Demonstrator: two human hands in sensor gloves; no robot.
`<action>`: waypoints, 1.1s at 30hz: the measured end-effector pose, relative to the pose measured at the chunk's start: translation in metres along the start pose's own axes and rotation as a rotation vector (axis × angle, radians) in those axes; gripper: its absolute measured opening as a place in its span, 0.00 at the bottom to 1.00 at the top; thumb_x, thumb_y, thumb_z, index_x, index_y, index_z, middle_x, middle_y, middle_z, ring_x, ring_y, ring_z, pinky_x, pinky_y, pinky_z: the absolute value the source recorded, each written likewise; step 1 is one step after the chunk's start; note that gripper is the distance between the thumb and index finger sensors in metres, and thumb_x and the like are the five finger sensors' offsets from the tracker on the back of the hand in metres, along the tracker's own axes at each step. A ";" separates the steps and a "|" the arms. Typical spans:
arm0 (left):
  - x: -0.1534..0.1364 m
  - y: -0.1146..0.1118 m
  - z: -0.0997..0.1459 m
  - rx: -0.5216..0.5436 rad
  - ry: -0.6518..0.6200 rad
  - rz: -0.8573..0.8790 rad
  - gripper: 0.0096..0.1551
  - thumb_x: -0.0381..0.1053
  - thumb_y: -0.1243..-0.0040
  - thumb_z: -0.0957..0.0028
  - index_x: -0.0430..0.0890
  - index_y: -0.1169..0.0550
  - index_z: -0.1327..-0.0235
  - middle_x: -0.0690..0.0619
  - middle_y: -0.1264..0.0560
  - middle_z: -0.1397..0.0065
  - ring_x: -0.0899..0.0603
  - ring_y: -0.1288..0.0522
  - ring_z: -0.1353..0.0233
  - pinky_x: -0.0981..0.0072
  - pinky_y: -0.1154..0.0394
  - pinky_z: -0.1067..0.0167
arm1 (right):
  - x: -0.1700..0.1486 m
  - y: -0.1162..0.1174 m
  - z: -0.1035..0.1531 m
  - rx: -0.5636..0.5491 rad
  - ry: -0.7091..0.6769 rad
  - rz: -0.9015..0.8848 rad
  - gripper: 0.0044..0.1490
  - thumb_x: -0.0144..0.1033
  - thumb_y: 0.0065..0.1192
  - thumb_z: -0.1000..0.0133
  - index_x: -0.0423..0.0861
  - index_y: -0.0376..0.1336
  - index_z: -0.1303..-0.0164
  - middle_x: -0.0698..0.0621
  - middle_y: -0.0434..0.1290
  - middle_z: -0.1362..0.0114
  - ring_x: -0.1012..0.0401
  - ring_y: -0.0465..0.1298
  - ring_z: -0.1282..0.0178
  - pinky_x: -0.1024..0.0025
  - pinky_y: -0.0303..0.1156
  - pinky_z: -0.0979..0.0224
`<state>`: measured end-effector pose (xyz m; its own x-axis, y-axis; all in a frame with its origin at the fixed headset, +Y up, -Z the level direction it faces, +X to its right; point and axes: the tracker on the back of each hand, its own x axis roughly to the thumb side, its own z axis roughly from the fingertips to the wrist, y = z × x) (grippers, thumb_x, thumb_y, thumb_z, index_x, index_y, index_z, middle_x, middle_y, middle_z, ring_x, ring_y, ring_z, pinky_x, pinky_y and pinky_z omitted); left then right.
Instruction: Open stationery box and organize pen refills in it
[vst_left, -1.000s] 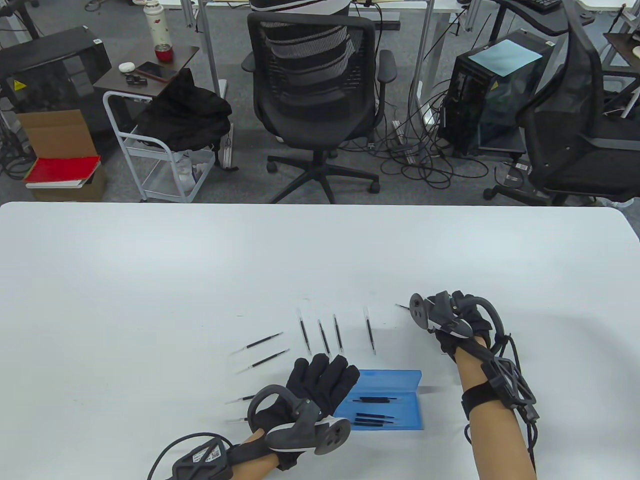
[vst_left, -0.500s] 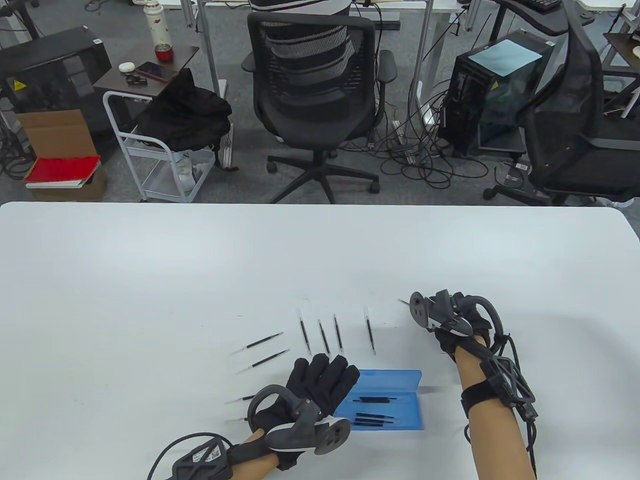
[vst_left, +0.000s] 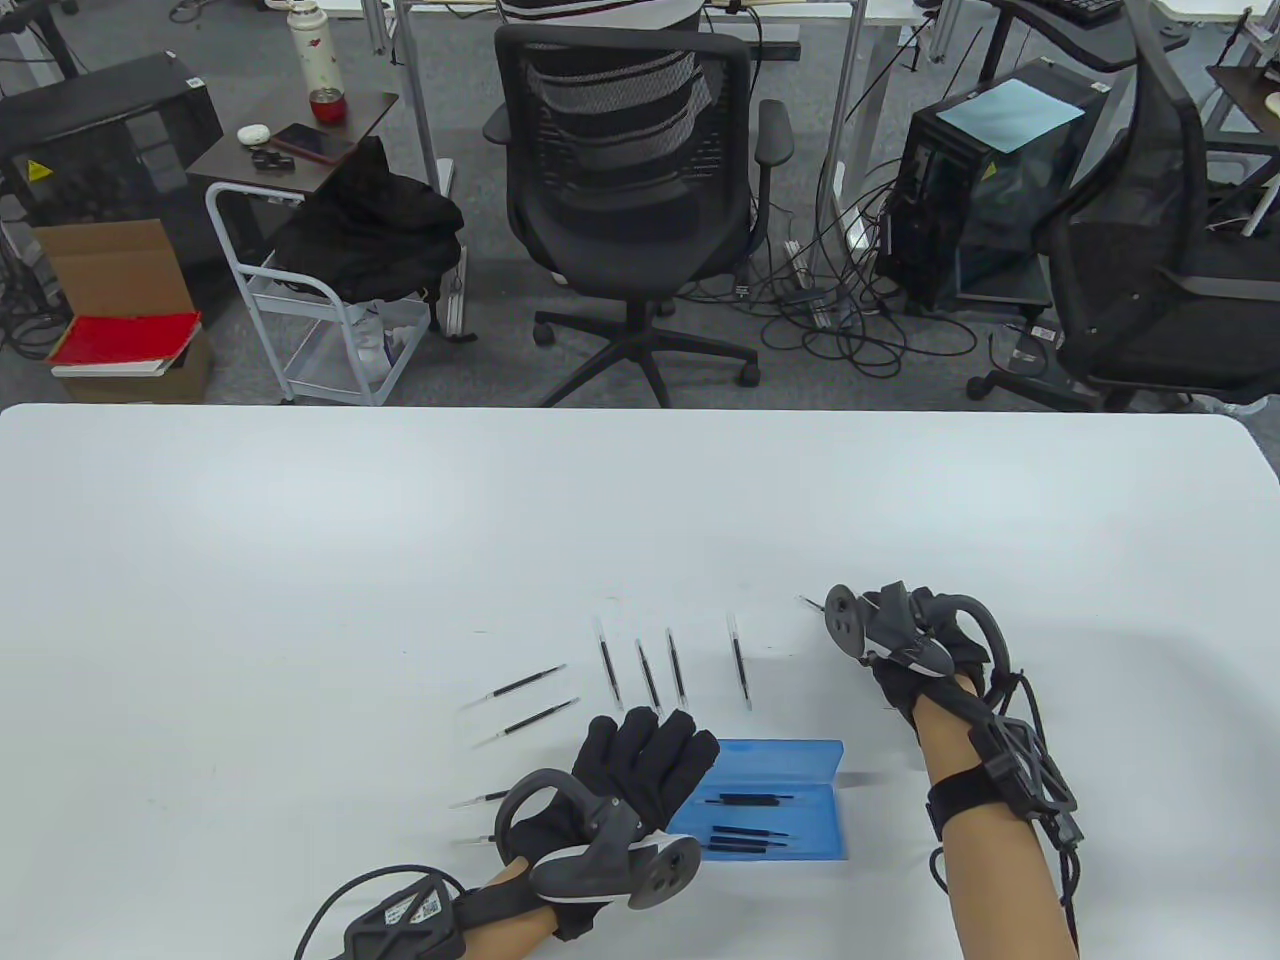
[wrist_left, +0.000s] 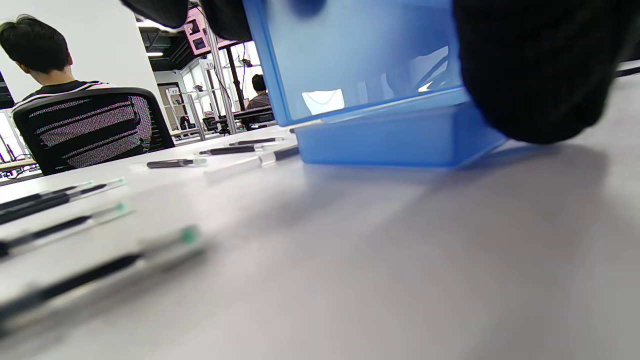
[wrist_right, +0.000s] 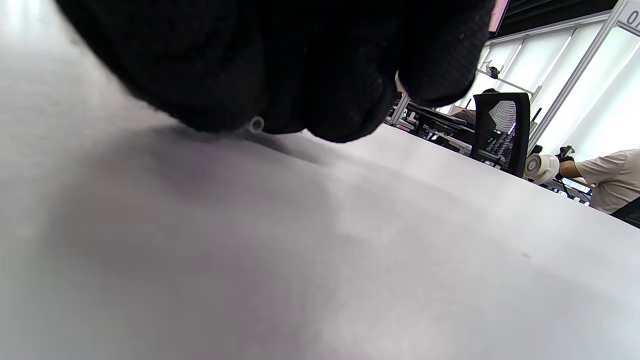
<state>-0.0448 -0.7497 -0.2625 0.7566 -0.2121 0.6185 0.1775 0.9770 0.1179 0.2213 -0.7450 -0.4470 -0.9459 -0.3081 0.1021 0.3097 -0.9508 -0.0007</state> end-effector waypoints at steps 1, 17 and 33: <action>0.000 0.000 0.000 0.000 0.000 0.001 0.74 0.72 0.35 0.57 0.47 0.63 0.13 0.42 0.61 0.08 0.27 0.49 0.12 0.29 0.45 0.20 | 0.000 -0.003 0.002 -0.015 -0.008 -0.007 0.38 0.39 0.78 0.56 0.47 0.68 0.34 0.53 0.84 0.44 0.52 0.84 0.42 0.43 0.75 0.26; 0.000 0.000 0.000 -0.002 0.001 0.005 0.74 0.72 0.35 0.57 0.47 0.64 0.13 0.42 0.61 0.08 0.27 0.49 0.12 0.29 0.45 0.20 | 0.023 -0.085 0.125 -0.383 -0.311 -0.098 0.39 0.39 0.77 0.55 0.46 0.67 0.32 0.52 0.83 0.42 0.52 0.83 0.42 0.43 0.75 0.27; -0.001 0.000 -0.001 -0.005 0.005 0.014 0.75 0.72 0.35 0.58 0.47 0.64 0.13 0.42 0.61 0.08 0.28 0.49 0.11 0.29 0.45 0.20 | 0.070 -0.052 0.204 -0.354 -0.465 -0.050 0.39 0.40 0.78 0.56 0.46 0.67 0.33 0.52 0.84 0.43 0.52 0.84 0.43 0.44 0.76 0.29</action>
<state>-0.0449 -0.7498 -0.2639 0.7624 -0.1986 0.6159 0.1701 0.9798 0.1053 0.1586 -0.7114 -0.2367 -0.7914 -0.2926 0.5367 0.1387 -0.9410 -0.3086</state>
